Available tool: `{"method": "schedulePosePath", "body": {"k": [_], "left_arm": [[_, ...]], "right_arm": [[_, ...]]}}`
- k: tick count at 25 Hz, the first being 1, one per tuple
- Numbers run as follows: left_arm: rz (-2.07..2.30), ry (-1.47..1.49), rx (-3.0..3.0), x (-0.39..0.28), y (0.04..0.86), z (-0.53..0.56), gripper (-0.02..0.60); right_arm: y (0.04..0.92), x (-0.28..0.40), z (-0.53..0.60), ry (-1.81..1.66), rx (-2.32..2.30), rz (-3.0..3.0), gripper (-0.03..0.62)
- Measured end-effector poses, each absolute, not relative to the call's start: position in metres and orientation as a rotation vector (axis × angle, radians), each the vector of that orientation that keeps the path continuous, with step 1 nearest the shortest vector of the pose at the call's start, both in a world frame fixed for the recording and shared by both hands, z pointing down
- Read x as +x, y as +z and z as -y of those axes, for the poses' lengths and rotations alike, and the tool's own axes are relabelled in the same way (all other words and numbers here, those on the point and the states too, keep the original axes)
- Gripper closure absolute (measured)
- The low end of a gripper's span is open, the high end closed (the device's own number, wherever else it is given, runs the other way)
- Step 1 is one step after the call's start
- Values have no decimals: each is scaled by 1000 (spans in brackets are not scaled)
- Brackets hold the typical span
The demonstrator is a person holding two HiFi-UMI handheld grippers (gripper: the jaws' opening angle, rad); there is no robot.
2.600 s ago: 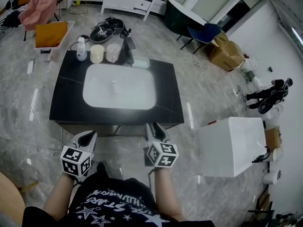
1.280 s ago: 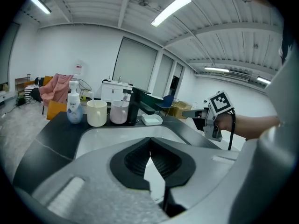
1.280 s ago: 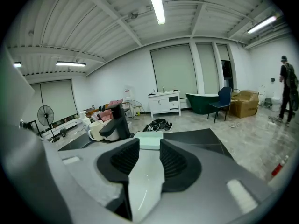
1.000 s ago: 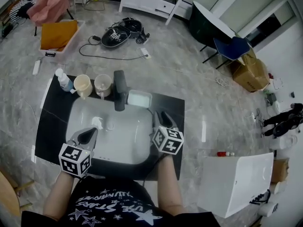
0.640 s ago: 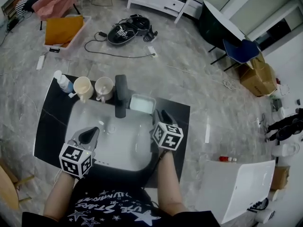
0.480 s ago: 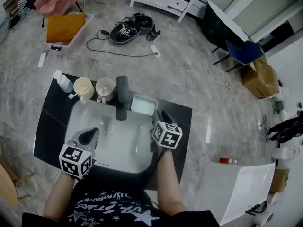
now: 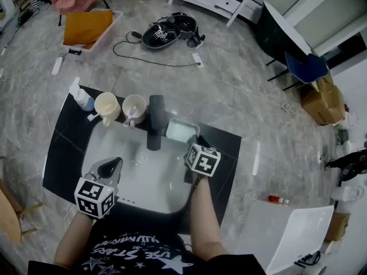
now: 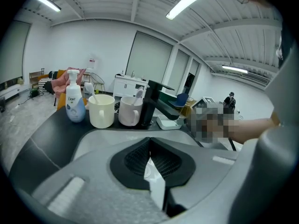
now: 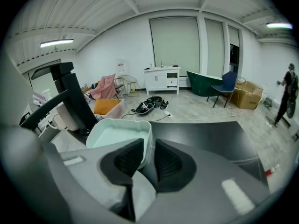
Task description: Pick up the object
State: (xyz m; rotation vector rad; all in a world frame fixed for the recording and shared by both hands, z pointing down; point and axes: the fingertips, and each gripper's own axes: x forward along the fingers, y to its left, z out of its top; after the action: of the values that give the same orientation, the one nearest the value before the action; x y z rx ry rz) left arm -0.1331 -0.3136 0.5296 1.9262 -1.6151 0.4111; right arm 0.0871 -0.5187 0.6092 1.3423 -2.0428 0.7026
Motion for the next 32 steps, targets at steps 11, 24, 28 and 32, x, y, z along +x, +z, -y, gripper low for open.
{"method": "schedulePosePath", "body": {"k": [11,24,28,32], "left_arm": [[1604,397,1931,-133,531,301,572],[1640,336,1999,-146,497,250,572],[1622,328,2039,-144,494,230,572],[1602,305,2077,-143,487,208,572]], "right_arm": [[592,89,515,744,1418,2023,583],[524,108,458,704,1583,2076,582],[510,115,429,700,1625,2089,583],[495,120,391,690,1661,2097,582]]}}
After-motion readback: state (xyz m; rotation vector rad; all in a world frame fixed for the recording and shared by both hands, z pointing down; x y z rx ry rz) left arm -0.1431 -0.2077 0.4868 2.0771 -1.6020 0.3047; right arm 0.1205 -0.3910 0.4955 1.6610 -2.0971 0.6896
